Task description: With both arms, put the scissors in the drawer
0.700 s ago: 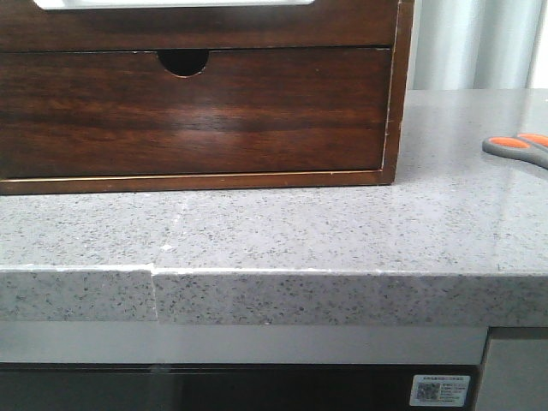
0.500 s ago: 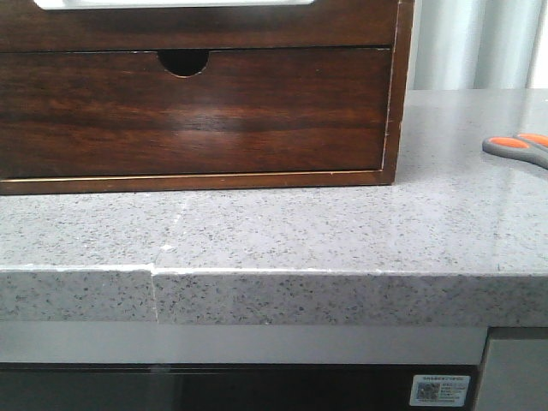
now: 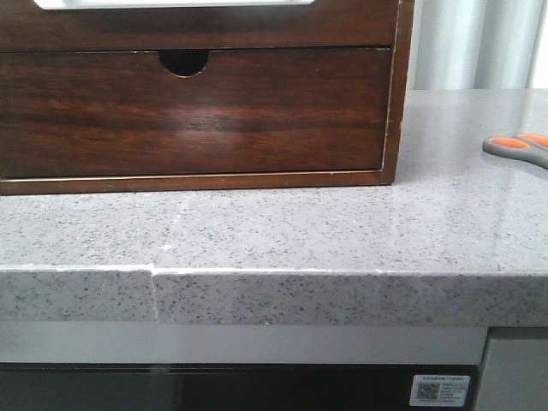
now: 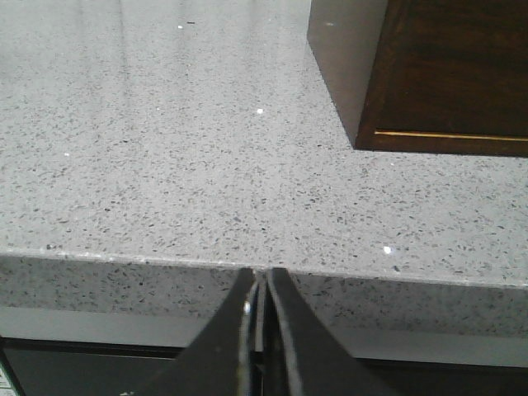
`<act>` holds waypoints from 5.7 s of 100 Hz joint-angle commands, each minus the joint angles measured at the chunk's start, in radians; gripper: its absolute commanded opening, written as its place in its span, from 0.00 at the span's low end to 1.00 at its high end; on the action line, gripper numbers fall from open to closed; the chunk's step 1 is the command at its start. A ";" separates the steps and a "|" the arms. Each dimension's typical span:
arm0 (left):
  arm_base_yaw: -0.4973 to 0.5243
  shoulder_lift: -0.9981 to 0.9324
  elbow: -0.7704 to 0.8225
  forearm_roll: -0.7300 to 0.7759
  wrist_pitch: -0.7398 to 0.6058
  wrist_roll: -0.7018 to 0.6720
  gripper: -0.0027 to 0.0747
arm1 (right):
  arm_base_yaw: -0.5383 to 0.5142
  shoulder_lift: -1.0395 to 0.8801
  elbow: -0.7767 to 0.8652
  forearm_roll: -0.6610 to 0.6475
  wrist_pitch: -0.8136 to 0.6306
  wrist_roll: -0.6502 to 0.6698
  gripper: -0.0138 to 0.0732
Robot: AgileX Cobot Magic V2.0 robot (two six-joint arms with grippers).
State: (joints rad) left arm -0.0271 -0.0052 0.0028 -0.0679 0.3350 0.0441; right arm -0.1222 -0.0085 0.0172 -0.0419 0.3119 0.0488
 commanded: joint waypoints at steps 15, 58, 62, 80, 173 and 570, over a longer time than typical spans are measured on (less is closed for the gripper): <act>-0.001 -0.031 0.022 0.032 -0.082 -0.006 0.01 | -0.007 -0.020 0.010 0.000 -0.089 -0.008 0.09; -0.001 -0.031 0.022 0.024 -0.208 -0.006 0.01 | -0.007 -0.020 0.010 -0.077 -0.181 -0.008 0.09; -0.001 -0.031 0.022 0.021 -0.221 -0.006 0.01 | -0.007 -0.020 0.010 -0.097 -0.199 -0.008 0.09; -0.001 -0.031 0.022 0.021 -0.260 -0.006 0.01 | -0.007 -0.020 0.010 -0.112 -0.291 -0.008 0.09; -0.001 0.295 -0.423 0.126 -0.295 -0.011 0.01 | -0.001 0.274 -0.401 -0.043 -0.183 0.082 0.09; -0.736 0.508 -0.558 0.970 -0.569 -0.021 0.50 | 0.120 0.758 -0.623 -0.015 0.084 0.082 0.49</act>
State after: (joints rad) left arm -0.7577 0.5174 -0.5211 0.9324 -0.1769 0.0297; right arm -0.0030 0.6575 -0.5181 -0.0508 0.4404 0.1337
